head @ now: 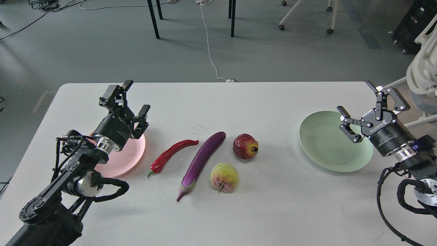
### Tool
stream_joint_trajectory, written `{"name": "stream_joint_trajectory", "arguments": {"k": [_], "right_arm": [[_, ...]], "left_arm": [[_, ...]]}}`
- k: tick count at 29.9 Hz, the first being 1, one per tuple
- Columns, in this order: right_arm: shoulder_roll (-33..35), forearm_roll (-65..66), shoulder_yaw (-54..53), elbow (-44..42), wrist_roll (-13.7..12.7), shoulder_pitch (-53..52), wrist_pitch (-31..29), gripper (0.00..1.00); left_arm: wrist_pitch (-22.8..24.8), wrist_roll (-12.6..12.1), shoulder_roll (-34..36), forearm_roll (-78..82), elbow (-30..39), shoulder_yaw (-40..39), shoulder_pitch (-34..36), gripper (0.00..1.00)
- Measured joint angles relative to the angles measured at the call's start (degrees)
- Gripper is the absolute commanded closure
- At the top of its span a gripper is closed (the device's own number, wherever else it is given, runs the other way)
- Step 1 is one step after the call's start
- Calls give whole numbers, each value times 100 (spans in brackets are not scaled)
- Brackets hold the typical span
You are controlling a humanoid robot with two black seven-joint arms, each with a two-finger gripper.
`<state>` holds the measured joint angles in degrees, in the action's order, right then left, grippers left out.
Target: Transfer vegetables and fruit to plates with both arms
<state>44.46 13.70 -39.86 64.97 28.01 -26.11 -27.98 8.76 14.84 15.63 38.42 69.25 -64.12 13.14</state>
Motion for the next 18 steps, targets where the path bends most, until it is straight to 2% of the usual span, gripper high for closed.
{"name": "stream_joint_trajectory", "arguments": {"k": [3, 8, 13, 18], "right_arm": [[341, 700, 825, -7, 0, -1197, -4, 2], [397, 1938, 2758, -52, 0, -3593, -5, 1], [-546, 3484, 4671, -77, 0, -5549, -5, 1], [-1594, 4945, 5706, -323, 0, -6264, -5, 1]], "left_arm": [[-51, 274, 34, -60, 41, -8, -23, 2], [-60, 365, 68, -72, 105, 28, -9, 2], [-86, 388, 34, -65, 187, 32, -9, 2], [-111, 402, 22, -63, 267, 32, -36, 2]]}}
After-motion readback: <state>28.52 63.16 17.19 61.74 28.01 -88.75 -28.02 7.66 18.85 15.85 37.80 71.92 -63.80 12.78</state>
